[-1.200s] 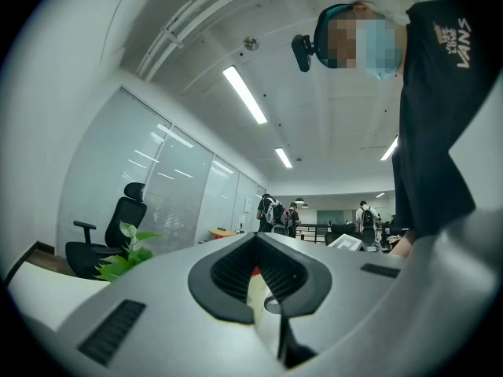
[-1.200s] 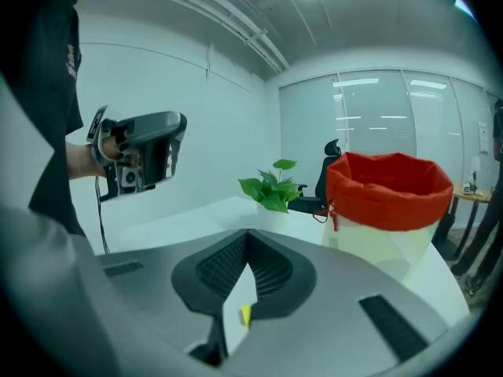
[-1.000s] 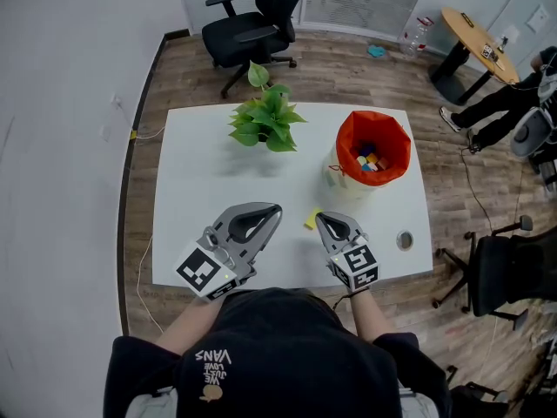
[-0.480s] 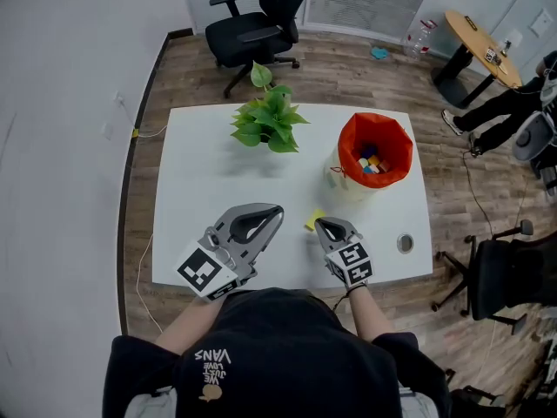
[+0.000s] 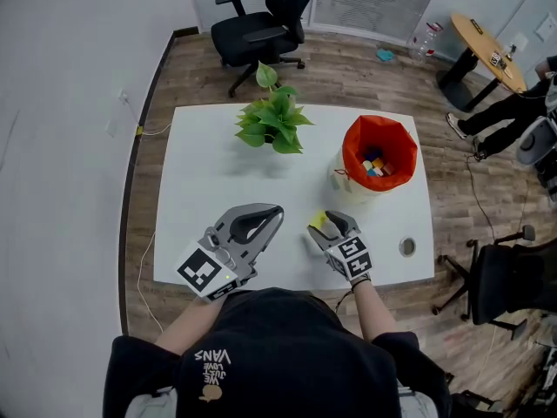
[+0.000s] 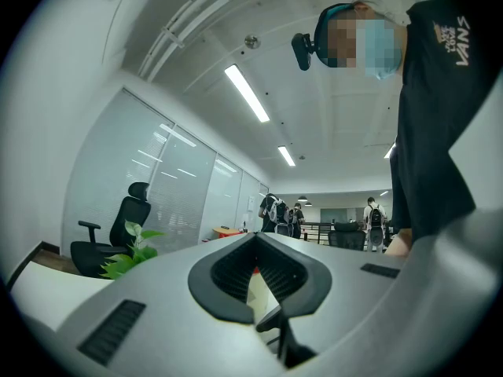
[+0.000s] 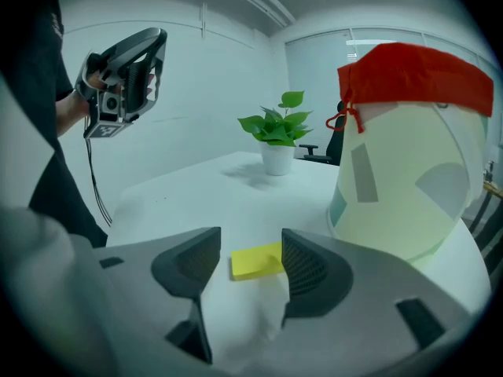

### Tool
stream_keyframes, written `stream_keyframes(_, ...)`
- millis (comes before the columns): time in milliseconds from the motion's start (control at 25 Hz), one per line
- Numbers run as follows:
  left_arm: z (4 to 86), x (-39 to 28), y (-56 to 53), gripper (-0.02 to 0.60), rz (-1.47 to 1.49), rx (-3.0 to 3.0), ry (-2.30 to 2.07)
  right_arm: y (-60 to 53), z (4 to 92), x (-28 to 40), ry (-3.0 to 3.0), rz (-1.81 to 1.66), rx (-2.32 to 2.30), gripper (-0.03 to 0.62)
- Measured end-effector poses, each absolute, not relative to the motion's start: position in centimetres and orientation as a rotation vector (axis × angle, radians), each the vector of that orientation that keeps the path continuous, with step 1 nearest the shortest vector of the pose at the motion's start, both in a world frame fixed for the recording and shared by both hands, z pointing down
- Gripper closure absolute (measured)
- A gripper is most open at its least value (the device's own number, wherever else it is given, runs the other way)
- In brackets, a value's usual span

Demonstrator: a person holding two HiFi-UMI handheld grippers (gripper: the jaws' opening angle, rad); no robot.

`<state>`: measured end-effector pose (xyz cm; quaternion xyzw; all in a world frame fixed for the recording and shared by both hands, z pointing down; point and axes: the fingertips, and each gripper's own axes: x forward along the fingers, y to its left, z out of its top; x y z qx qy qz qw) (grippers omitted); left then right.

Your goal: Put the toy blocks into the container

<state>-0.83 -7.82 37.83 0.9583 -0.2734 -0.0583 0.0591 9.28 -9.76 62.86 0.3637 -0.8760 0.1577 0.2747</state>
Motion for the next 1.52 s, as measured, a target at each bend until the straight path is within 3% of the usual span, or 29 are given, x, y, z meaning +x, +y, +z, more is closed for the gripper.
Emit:
stream_keyframes(480, 37.9, -1.3, -8.0, 0.571, -0.165, 2.898, -0.847, -10.5, 65.6, 8.9, -2.225, 0.364, 0.764, 0.297)
stream_keyframes(1240, 37.8, -1.2, -8.0, 0.571, -0.162, 2.908, -0.827, -10.2, 66.5, 8.7, -2.206, 0.369, 0.627, 0.295)
stream_keyframes(1520, 37.8, -0.9, -8.2, 0.571, -0.158, 2.914, -0.800, -11.3, 62.0, 8.5, -2.299, 0.374, 0.754, 0.295)
